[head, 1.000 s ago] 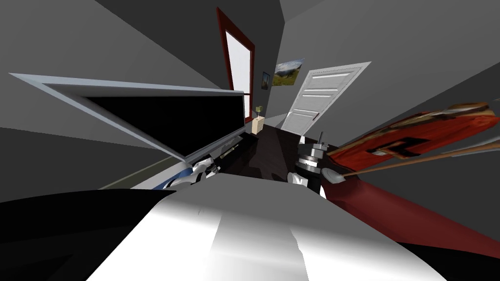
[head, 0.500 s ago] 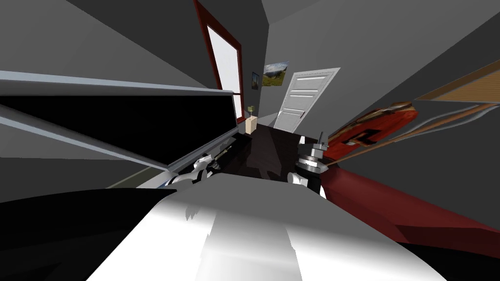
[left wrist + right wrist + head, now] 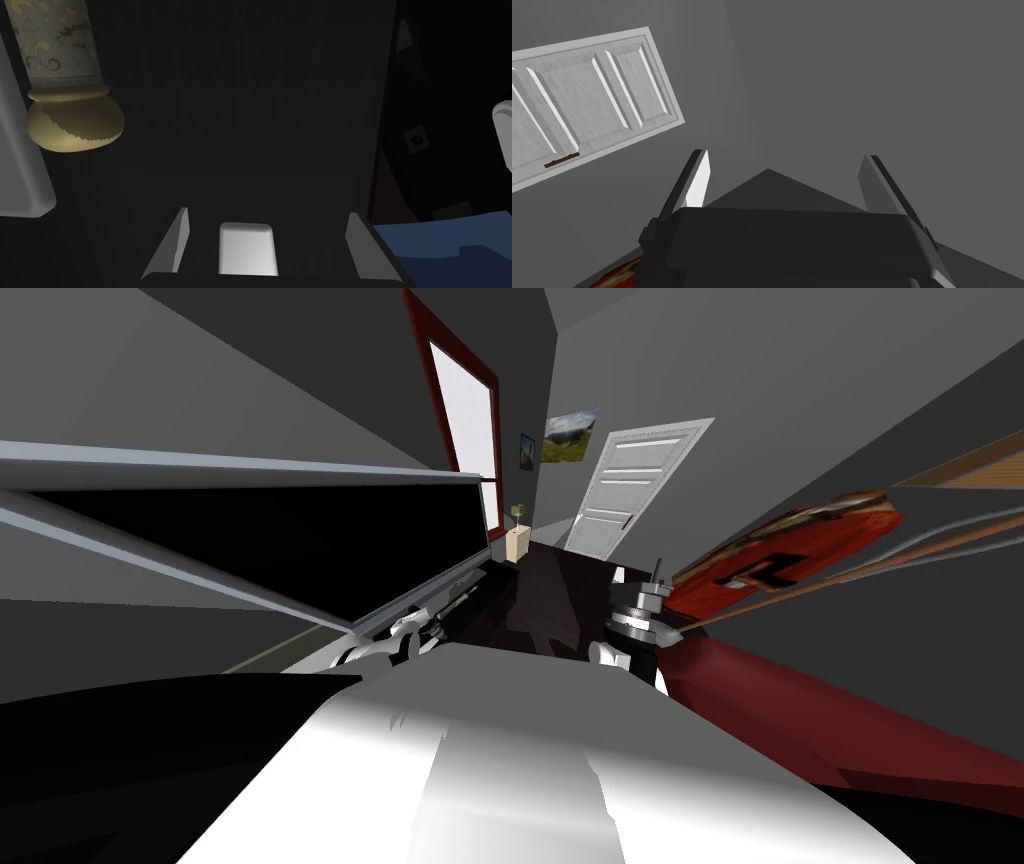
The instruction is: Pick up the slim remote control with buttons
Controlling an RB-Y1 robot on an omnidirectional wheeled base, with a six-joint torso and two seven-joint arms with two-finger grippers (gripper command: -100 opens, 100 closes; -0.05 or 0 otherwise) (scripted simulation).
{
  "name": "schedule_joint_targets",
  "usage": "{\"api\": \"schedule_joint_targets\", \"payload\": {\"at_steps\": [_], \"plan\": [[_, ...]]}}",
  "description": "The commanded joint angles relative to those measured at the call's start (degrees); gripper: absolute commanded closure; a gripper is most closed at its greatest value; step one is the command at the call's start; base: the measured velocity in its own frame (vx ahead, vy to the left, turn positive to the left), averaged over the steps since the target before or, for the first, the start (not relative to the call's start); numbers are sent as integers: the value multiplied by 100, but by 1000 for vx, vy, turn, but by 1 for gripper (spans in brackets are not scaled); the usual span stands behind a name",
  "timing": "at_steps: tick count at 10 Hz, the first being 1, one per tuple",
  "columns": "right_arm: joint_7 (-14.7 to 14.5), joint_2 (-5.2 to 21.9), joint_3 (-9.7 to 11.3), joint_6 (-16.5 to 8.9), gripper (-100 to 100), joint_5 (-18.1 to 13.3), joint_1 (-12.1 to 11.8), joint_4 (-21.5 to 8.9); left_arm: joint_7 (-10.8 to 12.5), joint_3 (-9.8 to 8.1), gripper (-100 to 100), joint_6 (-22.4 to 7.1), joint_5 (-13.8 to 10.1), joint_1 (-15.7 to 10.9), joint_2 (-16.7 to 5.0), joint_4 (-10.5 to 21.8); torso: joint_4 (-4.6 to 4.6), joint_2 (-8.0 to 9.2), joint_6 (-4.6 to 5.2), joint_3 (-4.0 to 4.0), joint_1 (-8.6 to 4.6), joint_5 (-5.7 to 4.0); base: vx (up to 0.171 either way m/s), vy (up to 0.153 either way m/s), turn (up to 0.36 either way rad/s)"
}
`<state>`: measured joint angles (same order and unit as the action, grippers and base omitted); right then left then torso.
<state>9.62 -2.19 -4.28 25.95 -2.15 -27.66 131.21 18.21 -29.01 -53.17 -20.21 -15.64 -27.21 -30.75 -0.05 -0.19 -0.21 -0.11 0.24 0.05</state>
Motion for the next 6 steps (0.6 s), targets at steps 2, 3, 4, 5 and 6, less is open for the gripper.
{"api": "schedule_joint_targets", "payload": {"at_steps": [2, 3, 4, 5, 6], "plan": [[0, 0, 0, 0, 0, 0, 0, 0, -298, -76, -100, 151, -13, -6, -120, 409, 0, -1, 1, 0, -2, 0, -14, 57, 110], [0, 0, 0, 0, 0, 0, 0, 0, -462, -117, -100, 240, -29, -3, -179, 640, 0, -2, -1, -1, 5, 1, -1, 88, 167], [0, 0, 0, 0, 0, 0, 0, 0, -462, -117, -100, 240, -29, -3, -179, 640, -1, -4, -2, -2, 12, 3, 1, 63, 57], [0, 0, 0, 0, 0, 0, 0, 0, -537, -137, -100, 281, -36, -1, -203, 749, 0, -6, 3, -3, 4, 2, -2, 40, 33], [0, 0, 0, 0, 0, 0, 0, 0, -607, -155, -100, 319, -43, 2, -223, 851, -1, -5, 2, -3, -4, 0, 0, 41, 76]]}}
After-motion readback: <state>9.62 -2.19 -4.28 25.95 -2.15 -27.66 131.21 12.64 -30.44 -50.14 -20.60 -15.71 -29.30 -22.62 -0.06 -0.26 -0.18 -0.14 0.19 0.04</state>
